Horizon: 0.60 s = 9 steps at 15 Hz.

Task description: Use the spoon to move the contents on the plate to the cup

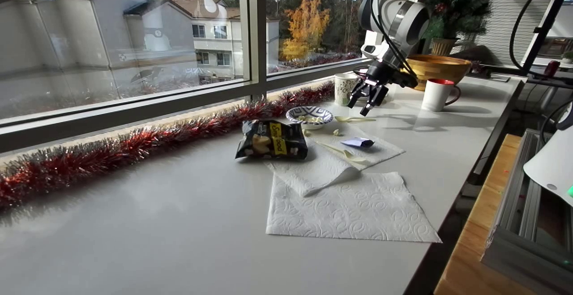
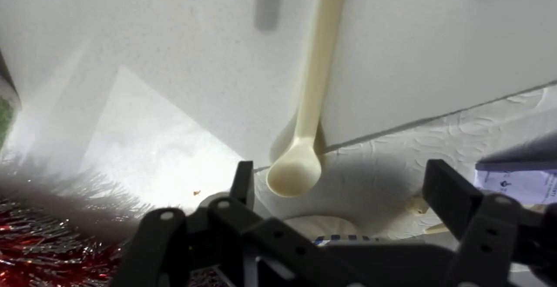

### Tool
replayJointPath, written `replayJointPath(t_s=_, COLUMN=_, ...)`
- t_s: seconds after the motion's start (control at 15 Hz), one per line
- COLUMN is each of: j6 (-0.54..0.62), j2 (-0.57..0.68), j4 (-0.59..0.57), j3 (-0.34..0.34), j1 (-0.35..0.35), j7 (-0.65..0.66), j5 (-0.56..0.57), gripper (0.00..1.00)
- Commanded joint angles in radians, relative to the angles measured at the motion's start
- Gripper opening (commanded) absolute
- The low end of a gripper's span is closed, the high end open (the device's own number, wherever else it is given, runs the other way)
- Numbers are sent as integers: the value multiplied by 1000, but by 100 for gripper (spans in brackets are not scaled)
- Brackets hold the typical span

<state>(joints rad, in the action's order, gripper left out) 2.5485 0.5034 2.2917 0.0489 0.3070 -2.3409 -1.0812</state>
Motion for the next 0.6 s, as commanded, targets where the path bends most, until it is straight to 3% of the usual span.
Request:
replayJointPath(t_s=0.0, j6=4, j2=36, j4=-32, j3=-2, j1=13, j7=-61, j5=-60, gripper=100)
replayJointPath(t_s=0.07, j6=-3, j2=39, j4=-34, j3=3, j1=15, j7=-61, j5=-61, gripper=75)
replayJointPath(t_s=0.13, j6=-3, j2=42, j4=-37, j3=4, j1=17, j7=-66, j5=-62, gripper=74)
replayJointPath(t_s=0.53, j6=-4, j2=60, j4=-53, j3=10, j1=27, j7=-66, j5=-51, gripper=30)
